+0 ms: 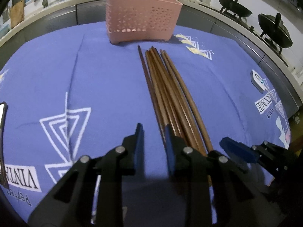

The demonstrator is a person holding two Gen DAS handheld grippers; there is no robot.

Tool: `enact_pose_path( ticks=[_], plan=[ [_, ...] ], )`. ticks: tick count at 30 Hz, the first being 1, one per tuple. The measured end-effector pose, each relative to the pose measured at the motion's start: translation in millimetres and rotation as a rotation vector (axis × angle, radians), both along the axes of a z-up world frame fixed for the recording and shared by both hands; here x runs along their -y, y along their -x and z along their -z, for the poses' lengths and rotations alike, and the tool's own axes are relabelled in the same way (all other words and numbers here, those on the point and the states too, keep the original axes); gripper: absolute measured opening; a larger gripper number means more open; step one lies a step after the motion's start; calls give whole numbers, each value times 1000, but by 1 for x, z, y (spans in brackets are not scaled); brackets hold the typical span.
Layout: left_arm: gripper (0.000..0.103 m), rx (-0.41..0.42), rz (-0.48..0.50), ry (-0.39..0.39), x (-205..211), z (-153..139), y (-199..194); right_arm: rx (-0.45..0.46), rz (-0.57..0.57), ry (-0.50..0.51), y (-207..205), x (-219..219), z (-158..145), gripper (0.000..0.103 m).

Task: Organize utensils
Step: 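Pinch one chopstick with the left gripper while the right gripper pinches another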

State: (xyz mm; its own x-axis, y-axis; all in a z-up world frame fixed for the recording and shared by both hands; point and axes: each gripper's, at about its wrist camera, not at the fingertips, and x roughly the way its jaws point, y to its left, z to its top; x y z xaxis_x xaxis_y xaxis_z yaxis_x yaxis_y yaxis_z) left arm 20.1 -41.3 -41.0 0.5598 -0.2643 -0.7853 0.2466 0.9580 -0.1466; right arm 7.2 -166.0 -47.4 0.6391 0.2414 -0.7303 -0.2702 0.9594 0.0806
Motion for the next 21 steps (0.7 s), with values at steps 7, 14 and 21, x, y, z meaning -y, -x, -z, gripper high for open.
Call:
enact_pose_path(
  ticks=[7, 14, 21],
  plan=[
    [23, 14, -21, -27, 2, 0, -7, 6, -18, 32, 1, -5, 2, 25],
    [9, 49, -14, -120, 12, 1, -9, 12, 21, 47, -2, 11, -1, 16],
    [6, 40, 12, -130, -24, 1, 19, -57, 53, -14, 11, 48, -5, 9]
  ],
)
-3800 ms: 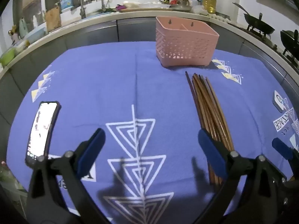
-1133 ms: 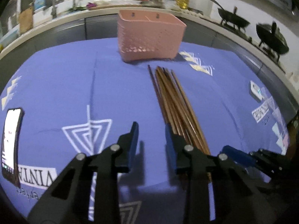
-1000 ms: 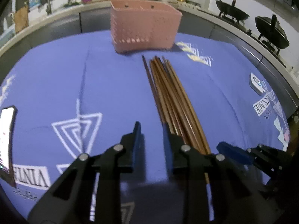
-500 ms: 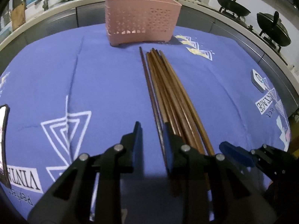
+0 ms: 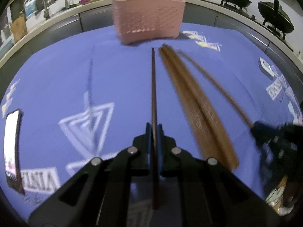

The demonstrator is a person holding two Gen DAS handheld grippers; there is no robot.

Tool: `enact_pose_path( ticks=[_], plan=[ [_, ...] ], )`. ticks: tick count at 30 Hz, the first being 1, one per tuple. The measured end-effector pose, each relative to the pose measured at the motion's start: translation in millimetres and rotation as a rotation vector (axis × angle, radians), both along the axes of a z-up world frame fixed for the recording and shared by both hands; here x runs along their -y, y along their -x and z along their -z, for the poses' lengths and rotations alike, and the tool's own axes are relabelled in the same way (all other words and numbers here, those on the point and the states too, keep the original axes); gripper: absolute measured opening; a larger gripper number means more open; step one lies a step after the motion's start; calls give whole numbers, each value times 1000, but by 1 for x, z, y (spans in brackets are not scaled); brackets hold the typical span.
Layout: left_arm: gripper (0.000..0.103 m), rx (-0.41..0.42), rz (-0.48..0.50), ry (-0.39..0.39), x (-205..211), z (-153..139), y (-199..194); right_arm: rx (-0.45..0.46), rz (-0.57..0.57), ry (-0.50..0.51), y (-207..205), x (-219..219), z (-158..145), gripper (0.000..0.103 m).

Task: Organize utensils
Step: 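Pinch one chopstick with the left gripper while the right gripper pinches another, then lift both chopsticks over the pink basket and open both grippers to drop them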

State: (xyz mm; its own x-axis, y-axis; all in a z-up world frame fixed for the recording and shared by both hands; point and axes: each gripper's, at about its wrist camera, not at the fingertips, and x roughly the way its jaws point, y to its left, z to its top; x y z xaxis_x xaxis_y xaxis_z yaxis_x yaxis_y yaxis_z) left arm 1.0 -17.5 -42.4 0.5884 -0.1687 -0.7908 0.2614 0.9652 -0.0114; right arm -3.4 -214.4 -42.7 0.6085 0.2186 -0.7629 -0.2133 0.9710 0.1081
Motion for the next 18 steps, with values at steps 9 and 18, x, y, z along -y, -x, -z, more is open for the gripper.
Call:
enact_pose_path(
  ticks=[9, 18],
  plan=[
    [20, -46, 23, -3, -8, -5, -28, -100, -73, -34, -50, -7, -9, 11],
    [4, -30, 61, -54, 26, -9, -115, -184, -161, 4, -174, -47, -22, 6]
  ],
)
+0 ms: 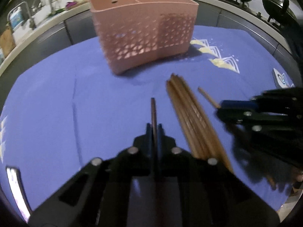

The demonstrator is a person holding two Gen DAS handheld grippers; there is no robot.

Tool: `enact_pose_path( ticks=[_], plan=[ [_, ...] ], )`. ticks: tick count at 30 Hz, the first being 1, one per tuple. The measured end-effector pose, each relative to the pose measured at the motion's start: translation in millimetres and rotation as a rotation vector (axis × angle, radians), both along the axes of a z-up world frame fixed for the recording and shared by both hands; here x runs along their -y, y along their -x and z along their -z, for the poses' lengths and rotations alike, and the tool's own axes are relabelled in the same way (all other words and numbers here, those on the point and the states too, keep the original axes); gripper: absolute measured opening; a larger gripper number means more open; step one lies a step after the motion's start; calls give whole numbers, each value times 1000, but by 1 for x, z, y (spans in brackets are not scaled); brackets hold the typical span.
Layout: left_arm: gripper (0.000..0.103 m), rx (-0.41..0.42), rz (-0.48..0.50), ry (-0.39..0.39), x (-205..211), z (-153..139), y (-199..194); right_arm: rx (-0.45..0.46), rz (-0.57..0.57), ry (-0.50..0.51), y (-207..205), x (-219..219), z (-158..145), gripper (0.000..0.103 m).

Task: Organize utensils
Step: 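Lift both chopsticks over the pink basket and open both grippers to drop them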

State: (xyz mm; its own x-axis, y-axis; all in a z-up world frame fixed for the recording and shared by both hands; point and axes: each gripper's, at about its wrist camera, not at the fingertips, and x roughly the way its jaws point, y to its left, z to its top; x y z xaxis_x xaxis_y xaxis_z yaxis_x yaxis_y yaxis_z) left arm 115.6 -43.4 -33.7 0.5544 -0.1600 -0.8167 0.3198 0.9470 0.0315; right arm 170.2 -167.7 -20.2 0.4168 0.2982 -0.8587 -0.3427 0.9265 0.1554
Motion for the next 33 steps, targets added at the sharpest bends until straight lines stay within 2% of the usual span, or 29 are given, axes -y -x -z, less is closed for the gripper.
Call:
enact_pose_path(
  ticks=[2, 3, 5, 9, 10, 13, 19, 22, 27, 33],
  plan=[
    [4, 3, 9, -22, 4, -4, -4, -24, -1, -32, -6, 1, -4, 6],
    [4, 17, 11, -11, 3, -10, -3, 8, -7, -53, -2, 3, -14, 5],
    [4, 67, 16, 69, -8, -38, 4, 85, -8, -102, 8, 11, -39, 6],
    [4, 241, 46, 226, -33, -108, 37, 330, -5, -199, 51, 29, -105, 5],
    [4, 281, 53, 251, -38, -121, 46, 409, -5, -209, 64, 32, -123, 5],
    [4, 355, 53, 286, -51, -150, 68, 537, 9, -214, 92, 35, -143, 5],
    [4, 391, 39, 277, -58, -150, 80, 588, 42, -198, 108, 39, -138, 5],
    [4, 362, 35, 273, -59, -157, 71, 560, 47, -214, 97, 35, -144, 5],
    [4, 457, 25, 263, -57, -208, 52, 584, 21, -230, 74, 29, -183, 5],
    [4, 581, -2, 256, -50, -280, 8, 676, 4, -260, 30, 11, -252, 5]
  ],
)
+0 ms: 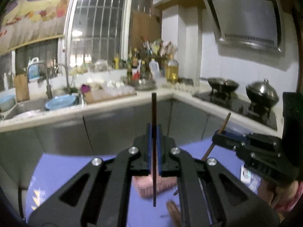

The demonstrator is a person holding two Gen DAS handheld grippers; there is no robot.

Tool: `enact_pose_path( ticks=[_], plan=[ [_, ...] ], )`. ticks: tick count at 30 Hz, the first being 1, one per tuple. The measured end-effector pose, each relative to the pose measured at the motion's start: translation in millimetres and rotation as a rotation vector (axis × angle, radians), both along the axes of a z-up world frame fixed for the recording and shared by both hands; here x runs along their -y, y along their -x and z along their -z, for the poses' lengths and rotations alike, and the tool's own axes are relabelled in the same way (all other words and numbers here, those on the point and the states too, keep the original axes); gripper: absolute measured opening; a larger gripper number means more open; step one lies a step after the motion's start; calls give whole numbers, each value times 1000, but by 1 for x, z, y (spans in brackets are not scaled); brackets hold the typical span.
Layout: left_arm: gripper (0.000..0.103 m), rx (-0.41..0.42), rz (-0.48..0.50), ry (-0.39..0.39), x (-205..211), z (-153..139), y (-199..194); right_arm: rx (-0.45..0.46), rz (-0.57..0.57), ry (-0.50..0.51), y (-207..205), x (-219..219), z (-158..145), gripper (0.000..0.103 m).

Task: Organize utensils
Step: 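Lift both chopsticks over the pink basket and open both grippers to drop them, then bring both grippers back down to the chopstick bundle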

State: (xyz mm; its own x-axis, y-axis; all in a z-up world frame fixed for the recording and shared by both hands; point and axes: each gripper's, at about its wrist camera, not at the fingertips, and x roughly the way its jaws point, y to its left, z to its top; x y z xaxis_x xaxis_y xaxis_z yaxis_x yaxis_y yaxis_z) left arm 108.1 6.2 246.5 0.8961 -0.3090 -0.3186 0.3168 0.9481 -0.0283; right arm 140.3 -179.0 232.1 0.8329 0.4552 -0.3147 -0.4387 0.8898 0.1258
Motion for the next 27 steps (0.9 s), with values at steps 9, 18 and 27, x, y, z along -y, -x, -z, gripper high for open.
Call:
enact_pose_path(
  ticks=[9, 18, 27],
  plan=[
    [4, -96, -72, -43, 21, 30, -86, -112, 6, 74, -91, -36, 29, 6],
    [42, -202, -177, 9, 4, 70, -101, -316, 33, -25, -116, -25, 74, 9],
    [48, -64, -184, 145, -34, 46, -4, -132, 54, -153, -34, 15, 37, 85]
  ],
)
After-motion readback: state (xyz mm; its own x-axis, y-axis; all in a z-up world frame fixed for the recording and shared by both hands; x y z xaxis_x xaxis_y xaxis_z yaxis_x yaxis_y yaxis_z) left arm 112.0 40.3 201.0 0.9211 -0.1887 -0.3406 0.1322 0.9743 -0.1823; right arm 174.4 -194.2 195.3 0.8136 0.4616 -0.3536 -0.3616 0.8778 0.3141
